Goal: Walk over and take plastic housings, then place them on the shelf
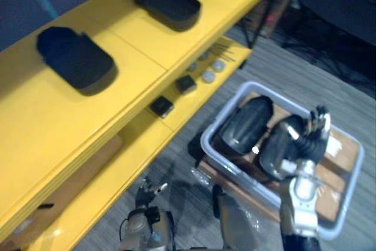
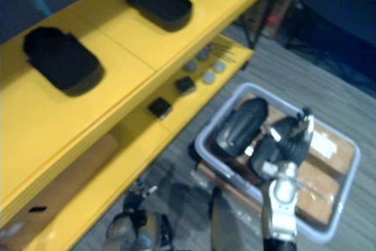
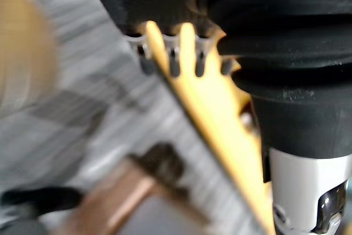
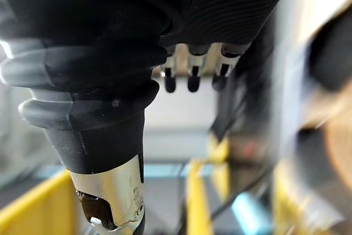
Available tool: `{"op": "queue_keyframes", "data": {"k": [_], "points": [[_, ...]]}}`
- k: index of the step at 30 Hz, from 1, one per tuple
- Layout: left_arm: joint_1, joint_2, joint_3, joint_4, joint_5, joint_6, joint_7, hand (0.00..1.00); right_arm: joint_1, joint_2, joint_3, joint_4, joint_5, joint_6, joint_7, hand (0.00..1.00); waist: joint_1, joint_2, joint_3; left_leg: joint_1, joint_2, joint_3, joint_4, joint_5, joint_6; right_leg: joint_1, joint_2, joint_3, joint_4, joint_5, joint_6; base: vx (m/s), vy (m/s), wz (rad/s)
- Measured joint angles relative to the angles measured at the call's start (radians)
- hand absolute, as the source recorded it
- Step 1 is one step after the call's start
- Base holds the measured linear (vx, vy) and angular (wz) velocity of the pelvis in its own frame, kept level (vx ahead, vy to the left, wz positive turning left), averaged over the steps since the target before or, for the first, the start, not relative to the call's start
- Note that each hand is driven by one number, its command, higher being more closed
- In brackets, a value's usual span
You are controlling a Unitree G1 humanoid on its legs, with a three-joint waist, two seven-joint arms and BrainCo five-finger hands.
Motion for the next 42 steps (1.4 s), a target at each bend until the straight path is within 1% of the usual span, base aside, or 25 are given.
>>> {"op": "queue_keyframes", "data": {"k": [1,3,4,6,7,8,9,11,12,14,15,16,18,19,20,21,22,24,25,28,29,31,33,37,42], "points": [[0.002,0.012,0.001,0.004,0.000,0.023,0.005,0.00,0.013,-0.005,-0.002,0.006,-0.003,0.000,0.022,0.00,-0.004,-0.001,-0.001,0.026,0.010,0.068,-0.033,0.020,0.008,-0.005,-0.038,-0.049,0.139,-0.067,-0.055,-0.25,0.113,-1.66],[0.004,0.047,0.000,0.010,0.000,0.050,0.004,0.00,0.007,-0.016,0.000,0.033,-0.012,-0.028,0.040,0.00,-0.022,-0.007,-0.005,0.032,0.027,0.127,-0.089,0.063,0.006,0.015,-0.101,-0.086,0.309,-0.148,-0.067,-0.16,0.042,-1.08],[0.001,0.060,0.000,0.017,0.000,0.060,0.004,0.00,0.002,-0.020,0.001,0.044,-0.013,-0.038,0.041,0.00,-0.021,-0.011,-0.006,0.027,0.030,0.142,-0.107,0.081,0.004,0.032,-0.123,-0.099,0.322,-0.168,-0.070,-0.11,-0.030,-0.94],[0.008,0.103,0.019,0.057,-0.003,0.094,0.004,0.00,-0.063,-0.051,0.029,0.102,-0.025,-0.064,0.041,0.00,0.001,-0.043,-0.024,0.008,0.044,0.216,-0.165,0.141,-0.004,0.147,-0.207,-0.148,0.212,-0.187,-0.070,-0.06,-0.121,-1.03],[0.012,0.111,0.031,0.068,-0.005,0.100,0.004,0.00,-0.086,-0.061,0.038,0.118,-0.033,-0.068,0.040,0.00,0.013,-0.049,-0.028,0.002,0.053,0.234,-0.163,0.146,-0.012,0.176,-0.225,-0.157,0.158,-0.183,-0.066,-0.08,-0.283,-1.20],[0.015,0.126,0.058,0.071,-0.029,0.101,0.004,0.00,-0.129,-0.075,0.057,0.141,-0.044,-0.068,0.039,0.00,0.035,-0.064,-0.037,-0.024,0.071,0.237,-0.136,0.149,-0.016,0.228,-0.263,-0.177,0.039,-0.129,-0.065,-0.11,-0.365,-1.26],[0.011,0.137,0.080,0.084,-0.042,0.102,0.004,0.00,-0.190,-0.086,0.071,0.166,-0.054,-0.060,0.039,0.00,0.045,-0.062,-0.038,-0.045,0.102,0.230,-0.105,0.159,-0.028,0.247,-0.236,-0.176,-0.049,-0.126,-0.023,-0.12,-0.391,-1.20],[0.016,0.140,0.086,0.131,-0.052,0.102,0.002,0.00,-0.222,-0.112,0.068,0.173,-0.055,-0.040,0.040,0.00,0.049,-0.025,-0.054,-0.054,0.143,0.205,-0.109,0.192,-0.049,0.252,-0.185,-0.180,-0.109,-0.126,-0.008,-0.08,-0.312,-0.81],[0.023,0.139,0.086,0.151,-0.053,0.098,-0.002,0.00,-0.220,-0.134,0.060,0.173,-0.054,-0.028,0.041,0.00,0.043,-0.016,-0.062,-0.051,0.163,0.202,-0.100,0.202,-0.060,0.261,-0.167,-0.180,-0.122,-0.143,0.051,-0.03,-0.221,-0.45],[0.030,0.140,0.095,0.177,-0.088,0.094,-0.006,0.00,-0.219,-0.156,0.038,0.184,-0.045,-0.002,0.049,0.00,0.034,-0.007,-0.062,-0.055,0.192,0.193,-0.080,0.215,-0.082,0.280,-0.138,-0.201,-0.162,-0.181,0.115,0.00,-0.265,-0.33],[0.034,0.125,0.110,0.188,-0.105,0.089,-0.005,0.00,-0.226,-0.171,0.032,0.191,-0.035,0.012,0.053,0.00,0.030,0.010,-0.056,-0.055,0.199,0.169,-0.081,0.226,-0.085,0.284,-0.115,-0.197,-0.184,-0.173,0.102,-0.01,-0.285,-0.41],[0.039,0.117,0.117,0.192,-0.124,0.085,-0.005,0.00,-0.226,-0.176,0.027,0.196,-0.030,0.016,0.058,0.00,0.028,0.014,-0.056,-0.055,0.199,0.152,-0.080,0.237,-0.080,0.286,-0.107,-0.188,-0.195,-0.169,0.097,-0.03,-0.161,-0.47],[0.064,0.111,0.126,0.196,-0.160,0.080,-0.004,0.00,-0.222,-0.176,0.010,0.198,-0.015,0.029,0.067,0.00,0.027,0.014,-0.056,-0.058,0.188,0.088,-0.052,0.282,-0.067,0.292,-0.105,-0.152,-0.211,-0.158,0.081,-0.03,-0.074,-0.53],[0.081,0.105,0.124,0.202,-0.166,0.080,-0.001,0.00,-0.224,-0.179,-0.003,0.198,-0.013,0.038,0.069,0.00,0.028,0.009,-0.053,-0.056,0.150,0.024,-0.092,0.268,-0.082,0.287,-0.114,-0.125,-0.213,-0.153,0.081,-0.02,0.024,-0.65],[0.099,0.089,0.119,0.203,-0.167,0.078,0.002,0.00,-0.227,-0.186,-0.019,0.202,-0.013,0.051,0.076,0.00,0.026,0.024,-0.062,-0.026,0.112,-0.018,-0.184,0.278,-0.099,0.272,-0.117,-0.112,-0.213,-0.147,0.087,0.00,0.060,-0.60],[0.104,0.083,0.119,0.204,-0.165,0.075,0.004,0.00,-0.231,-0.188,-0.030,0.208,-0.011,0.053,0.081,0.00,0.024,0.030,-0.066,-0.008,0.101,-0.020,-0.214,0.277,-0.111,0.267,-0.121,-0.106,-0.217,-0.141,0.092,-0.01,0.102,-0.36],[0.106,0.082,0.118,0.222,-0.156,0.052,0.013,0.00,-0.242,-0.191,-0.039,0.233,-0.002,0.055,0.090,0.00,0.015,0.030,-0.065,-0.004,0.078,-0.015,-0.247,0.278,-0.113,0.263,-0.131,-0.098,-0.247,-0.112,0.105,-0.03,0.091,-0.12],[0.106,0.082,0.117,0.226,-0.156,0.040,0.036,0.00,-0.260,-0.190,-0.042,0.264,0.001,0.071,0.102,0.00,0.013,0.026,-0.062,-0.004,0.056,-0.017,-0.260,0.278,-0.113,0.277,-0.137,-0.101,-0.294,-0.075,0.111,-0.06,0.113,0.04],[0.106,0.081,0.113,0.228,-0.157,0.036,0.041,0.00,-0.276,-0.191,-0.042,0.292,0.000,0.087,0.108,0.00,0.013,0.026,-0.062,-0.003,0.044,-0.028,-0.260,0.278,-0.113,0.299,-0.146,-0.113,-0.323,-0.053,0.119,-0.05,0.118,0.17],[0.106,0.082,0.106,0.227,-0.156,0.016,0.040,0.00,-0.342,-0.196,-0.041,0.376,-0.001,0.094,0.114,0.00,0.020,0.025,-0.060,-0.005,0.010,-0.071,-0.265,0.278,-0.113,0.328,-0.168,-0.131,-0.362,-0.027,0.134,-0.08,0.139,0.20],[0.106,0.081,0.105,0.219,-0.156,0.012,0.038,0.00,-0.395,-0.205,-0.041,0.422,-0.003,0.094,0.119,0.00,0.033,0.027,-0.050,-0.008,-0.004,-0.079,-0.276,0.278,-0.113,0.328,-0.178,-0.144,-0.372,-0.019,0.137,-0.16,0.120,0.24],[0.099,0.081,0.098,0.198,-0.156,0.011,0.033,0.00,-0.493,-0.244,-0.040,0.503,0.001,0.094,0.125,0.00,0.035,0.036,-0.021,-0.039,-0.022,-0.125,-0.281,0.278,-0.112,0.324,-0.189,-0.176,-0.376,-0.006,0.138,-0.17,0.079,0.37],[0.083,0.084,0.078,0.181,-0.159,0.010,0.030,0.00,-0.622,-0.309,-0.040,0.611,0.014,0.095,0.124,0.00,0.065,0.042,0.018,-0.078,-0.044,-0.151,-0.290,0.293,-0.103,0.303,-0.202,-0.199,-0.393,0.012,0.134,-0.23,0.063,0.35],[0.075,0.084,0.070,0.181,-0.166,0.013,0.024,0.00,-0.778,-0.377,-0.010,0.740,0.042,0.097,0.124,0.00,0.102,0.044,0.034,-0.160,-0.066,-0.192,-0.284,0.322,-0.092,0.264,-0.216,-0.243,-0.399,0.039,0.130,-0.13,0.039,0.38],[0.055,0.081,0.038,0.183,-0.170,0.013,0.013,0.00,-0.965,-0.470,0.056,0.922,0.064,0.142,0.123,0.00,0.154,0.080,0.065,-0.250,-0.090,-0.268,-0.239,0.334,-0.079,0.238,-0.231,-0.312,-0.370,0.048,0.133,-0.03,0.045,0.36]]}}
